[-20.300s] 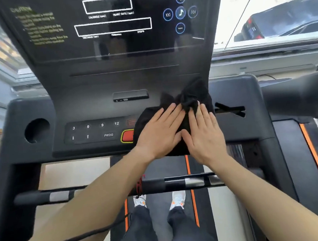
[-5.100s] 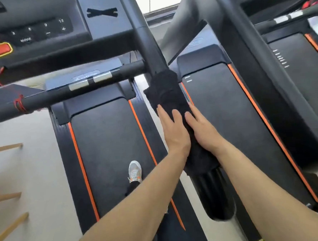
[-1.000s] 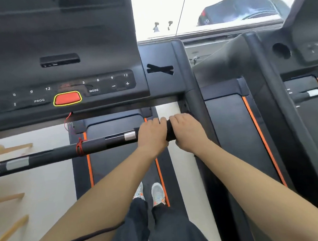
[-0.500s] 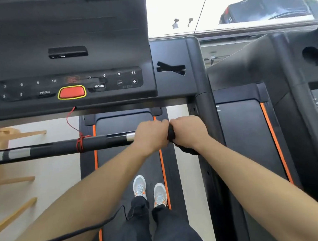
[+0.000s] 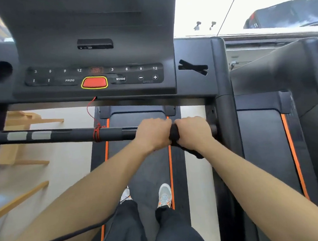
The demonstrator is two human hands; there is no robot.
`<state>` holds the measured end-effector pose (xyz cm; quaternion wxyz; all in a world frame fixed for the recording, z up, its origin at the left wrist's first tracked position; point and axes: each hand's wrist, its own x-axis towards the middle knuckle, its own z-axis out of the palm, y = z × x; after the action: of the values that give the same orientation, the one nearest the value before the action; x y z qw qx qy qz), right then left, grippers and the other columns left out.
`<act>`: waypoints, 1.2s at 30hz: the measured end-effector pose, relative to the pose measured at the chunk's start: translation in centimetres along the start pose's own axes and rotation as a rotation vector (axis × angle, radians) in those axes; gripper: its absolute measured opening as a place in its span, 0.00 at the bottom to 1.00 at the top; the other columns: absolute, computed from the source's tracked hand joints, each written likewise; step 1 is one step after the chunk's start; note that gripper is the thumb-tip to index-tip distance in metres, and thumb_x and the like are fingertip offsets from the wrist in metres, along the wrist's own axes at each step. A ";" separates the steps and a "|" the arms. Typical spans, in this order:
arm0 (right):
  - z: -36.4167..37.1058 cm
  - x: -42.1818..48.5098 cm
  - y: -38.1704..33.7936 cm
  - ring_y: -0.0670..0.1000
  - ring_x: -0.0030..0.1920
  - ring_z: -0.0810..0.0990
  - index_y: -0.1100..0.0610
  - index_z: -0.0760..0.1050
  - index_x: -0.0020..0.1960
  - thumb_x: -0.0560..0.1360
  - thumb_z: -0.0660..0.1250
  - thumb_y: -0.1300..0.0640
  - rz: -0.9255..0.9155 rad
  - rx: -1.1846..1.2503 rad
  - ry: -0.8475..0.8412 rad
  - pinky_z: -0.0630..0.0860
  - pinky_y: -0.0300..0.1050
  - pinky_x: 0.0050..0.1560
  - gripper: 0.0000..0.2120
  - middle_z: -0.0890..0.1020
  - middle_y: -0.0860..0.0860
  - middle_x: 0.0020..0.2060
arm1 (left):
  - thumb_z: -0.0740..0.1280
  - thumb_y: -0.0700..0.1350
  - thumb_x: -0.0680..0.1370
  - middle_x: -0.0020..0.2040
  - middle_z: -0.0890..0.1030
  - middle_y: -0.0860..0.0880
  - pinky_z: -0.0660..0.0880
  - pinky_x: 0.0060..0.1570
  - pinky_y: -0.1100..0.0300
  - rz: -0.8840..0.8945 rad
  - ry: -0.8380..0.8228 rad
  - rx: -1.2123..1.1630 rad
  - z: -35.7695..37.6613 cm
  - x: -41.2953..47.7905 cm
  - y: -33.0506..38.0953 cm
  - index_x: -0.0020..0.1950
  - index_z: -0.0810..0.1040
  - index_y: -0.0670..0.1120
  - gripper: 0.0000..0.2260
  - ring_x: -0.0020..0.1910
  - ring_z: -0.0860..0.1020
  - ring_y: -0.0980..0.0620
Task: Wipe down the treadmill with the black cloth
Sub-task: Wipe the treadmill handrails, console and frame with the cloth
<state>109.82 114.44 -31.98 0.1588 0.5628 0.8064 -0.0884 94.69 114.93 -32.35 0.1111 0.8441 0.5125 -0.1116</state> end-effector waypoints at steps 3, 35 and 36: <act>1.5 -1.0 -2.6 0.56 0.34 0.79 0.53 0.71 0.40 0.63 0.72 0.61 0.073 -0.072 0.272 0.66 0.49 0.38 0.11 0.77 0.51 0.33 | 0.72 0.44 0.69 0.36 0.79 0.48 0.67 0.30 0.56 0.048 0.293 0.125 2.3 -1.5 -0.8 0.44 0.73 0.47 0.09 0.33 0.79 0.44; -1.3 3.7 -10.4 0.56 0.36 0.81 0.51 0.71 0.41 0.65 0.71 0.54 0.009 0.033 0.098 0.69 0.46 0.36 0.09 0.81 0.49 0.36 | 0.68 0.47 0.72 0.41 0.83 0.48 0.71 0.34 0.54 -0.026 0.117 0.059 2.0 -4.4 -8.6 0.47 0.76 0.48 0.06 0.40 0.83 0.42; -2.4 4.6 -10.2 0.55 0.39 0.81 0.52 0.72 0.43 0.67 0.70 0.52 -0.021 0.085 -0.101 0.73 0.46 0.39 0.09 0.81 0.49 0.38 | 0.68 0.50 0.72 0.41 0.83 0.48 0.69 0.35 0.56 -0.018 -0.018 0.032 0.8 -3.8 -8.8 0.47 0.78 0.49 0.07 0.41 0.83 0.43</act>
<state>98.44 115.69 -31.74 0.1744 0.5552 0.7988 -0.1524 85.09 115.40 -32.63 0.1011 0.8402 0.5170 -0.1284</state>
